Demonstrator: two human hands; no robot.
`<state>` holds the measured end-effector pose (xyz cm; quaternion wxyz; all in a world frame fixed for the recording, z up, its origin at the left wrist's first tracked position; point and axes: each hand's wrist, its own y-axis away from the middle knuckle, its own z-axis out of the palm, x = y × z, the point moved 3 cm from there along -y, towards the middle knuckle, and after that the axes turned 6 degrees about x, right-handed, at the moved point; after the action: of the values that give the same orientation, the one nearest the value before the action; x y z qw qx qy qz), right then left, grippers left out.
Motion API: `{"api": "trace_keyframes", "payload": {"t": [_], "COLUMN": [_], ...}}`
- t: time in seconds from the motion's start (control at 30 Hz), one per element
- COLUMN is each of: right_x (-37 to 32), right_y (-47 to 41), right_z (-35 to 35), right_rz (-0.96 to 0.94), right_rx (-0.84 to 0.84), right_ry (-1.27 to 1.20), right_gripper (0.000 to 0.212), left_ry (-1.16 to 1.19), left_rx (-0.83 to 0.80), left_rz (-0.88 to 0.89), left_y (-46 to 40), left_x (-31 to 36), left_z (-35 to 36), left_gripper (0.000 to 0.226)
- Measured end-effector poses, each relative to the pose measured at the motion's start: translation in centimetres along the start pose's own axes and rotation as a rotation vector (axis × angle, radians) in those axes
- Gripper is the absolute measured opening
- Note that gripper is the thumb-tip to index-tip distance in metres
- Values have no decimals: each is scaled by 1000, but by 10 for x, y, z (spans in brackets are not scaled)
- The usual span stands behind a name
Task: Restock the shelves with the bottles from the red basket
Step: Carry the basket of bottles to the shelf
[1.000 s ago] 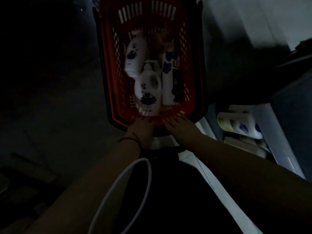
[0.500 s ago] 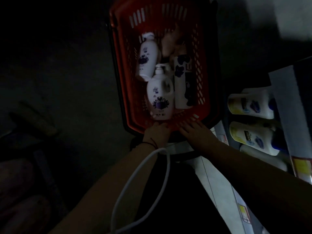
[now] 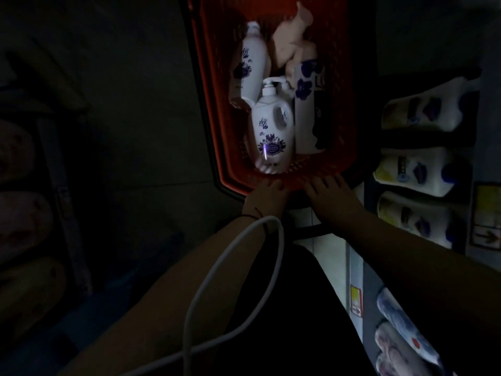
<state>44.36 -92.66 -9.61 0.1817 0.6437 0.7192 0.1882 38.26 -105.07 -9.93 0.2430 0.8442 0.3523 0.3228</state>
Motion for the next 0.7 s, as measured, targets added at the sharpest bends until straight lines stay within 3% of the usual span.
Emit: {"api": "trace_keyframes", "payload": {"t": [0.1, 0.2, 0.3, 0.7], "right_x": [-17, -31, -35, -49], "right_y": [21, 37, 59, 134], "right_z": [14, 20, 34, 89], "right_rz": [55, 73, 84, 72], "right_rx": [-70, 48, 62, 189], "right_ry": [28, 88, 77, 45], "right_gripper": [54, 55, 58, 42], "left_ry": [30, 49, 71, -30], "left_rx": [-4, -31, -53, -116], "left_rz": [57, 48, 20, 2], "left_y": [19, 30, 46, 84], "left_x": [8, 18, 36, 88], "left_z": [26, 42, 55, 118], "left_gripper": [46, 44, 41, 35]}}
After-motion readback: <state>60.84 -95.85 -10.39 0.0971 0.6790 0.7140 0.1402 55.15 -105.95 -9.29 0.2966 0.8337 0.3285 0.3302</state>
